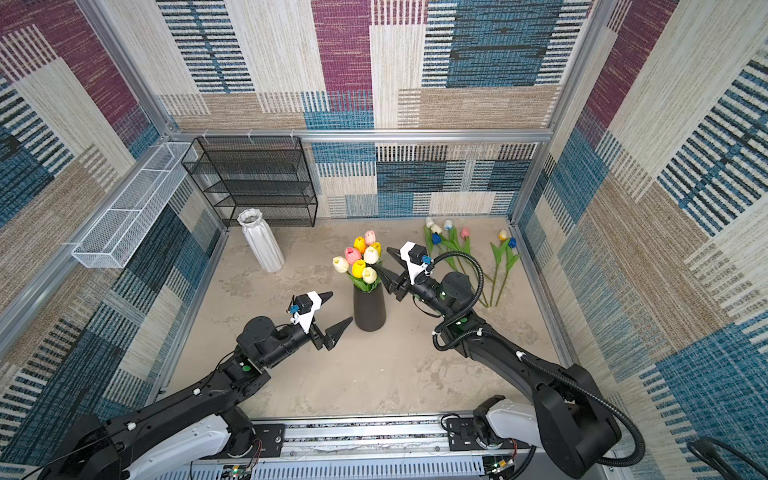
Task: Arrange the flowers into the vase
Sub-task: 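Move the open right gripper to the loose tulips farther away, then lower the right gripper and grasp a white tulip stem beside the blue tulip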
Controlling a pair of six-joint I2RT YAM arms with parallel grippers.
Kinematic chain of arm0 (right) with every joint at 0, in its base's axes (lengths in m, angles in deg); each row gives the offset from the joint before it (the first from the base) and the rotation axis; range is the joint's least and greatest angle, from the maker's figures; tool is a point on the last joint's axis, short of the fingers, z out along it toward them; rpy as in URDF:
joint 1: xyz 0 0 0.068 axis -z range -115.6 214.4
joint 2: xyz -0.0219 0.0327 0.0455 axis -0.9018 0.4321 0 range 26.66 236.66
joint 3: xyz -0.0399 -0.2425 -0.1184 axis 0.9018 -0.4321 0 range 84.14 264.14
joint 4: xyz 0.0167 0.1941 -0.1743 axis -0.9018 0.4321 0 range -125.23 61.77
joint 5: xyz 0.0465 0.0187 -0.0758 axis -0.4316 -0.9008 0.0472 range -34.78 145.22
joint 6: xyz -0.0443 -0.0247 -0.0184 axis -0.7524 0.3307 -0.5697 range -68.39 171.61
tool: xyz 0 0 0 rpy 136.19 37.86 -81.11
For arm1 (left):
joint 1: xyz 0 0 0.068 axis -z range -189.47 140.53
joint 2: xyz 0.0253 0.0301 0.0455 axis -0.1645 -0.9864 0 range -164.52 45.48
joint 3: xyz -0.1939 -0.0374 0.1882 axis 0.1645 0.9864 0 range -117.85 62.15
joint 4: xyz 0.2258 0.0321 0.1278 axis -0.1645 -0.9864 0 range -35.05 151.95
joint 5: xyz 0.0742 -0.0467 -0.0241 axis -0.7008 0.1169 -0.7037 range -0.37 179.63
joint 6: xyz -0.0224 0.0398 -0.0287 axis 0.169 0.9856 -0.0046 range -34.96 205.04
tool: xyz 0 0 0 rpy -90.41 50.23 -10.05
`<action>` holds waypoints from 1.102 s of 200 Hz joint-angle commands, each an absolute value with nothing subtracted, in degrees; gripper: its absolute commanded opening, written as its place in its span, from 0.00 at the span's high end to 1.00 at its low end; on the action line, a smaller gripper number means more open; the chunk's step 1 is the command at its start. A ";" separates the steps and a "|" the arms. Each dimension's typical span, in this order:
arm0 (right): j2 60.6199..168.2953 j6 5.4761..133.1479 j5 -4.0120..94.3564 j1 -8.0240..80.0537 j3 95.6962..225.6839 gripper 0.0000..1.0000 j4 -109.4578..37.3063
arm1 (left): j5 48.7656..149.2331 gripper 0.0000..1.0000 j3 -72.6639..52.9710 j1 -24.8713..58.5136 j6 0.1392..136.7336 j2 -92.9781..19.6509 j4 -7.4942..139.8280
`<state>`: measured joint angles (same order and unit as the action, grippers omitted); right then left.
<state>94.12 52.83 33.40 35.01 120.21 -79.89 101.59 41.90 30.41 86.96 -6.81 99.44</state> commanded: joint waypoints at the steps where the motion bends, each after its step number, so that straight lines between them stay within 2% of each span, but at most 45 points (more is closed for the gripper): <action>1: 89.85 51.68 35.86 35.04 118.77 0.36 -79.18 | 100.38 0.07 41.32 30.35 87.47 -3.28 97.64; 39: 81.42 52.81 41.44 35.21 117.96 0.32 -75.36 | 99.90 0.06 39.69 30.34 88.79 4.29 90.63; 69: 83.64 55.70 47.13 38.71 122.99 0.33 -65.74 | 105.24 0.03 34.21 30.43 92.44 2.79 81.97; 102: 95.17 63.03 48.46 51.01 135.28 0.48 -45.43 | 114.05 0.07 30.67 31.49 94.60 -3.42 76.11; 140: 114.28 59.88 49.34 59.49 150.96 0.61 -22.81 | 119.35 0.10 30.69 35.68 96.49 -9.33 75.59; 185: 131.35 59.36 43.26 60.64 161.52 0.62 -16.46 | 118.73 0.11 30.47 37.62 96.65 -15.74 75.95; 220: 141.57 59.59 47.85 58.82 168.95 0.61 -14.02 | 117.73 0.10 31.46 37.59 95.95 -17.66 79.27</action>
<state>137.18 59.67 45.82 59.91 165.19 -17.47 117.42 31.04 37.58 95.81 -16.82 75.97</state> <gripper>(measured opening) 0.381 0.894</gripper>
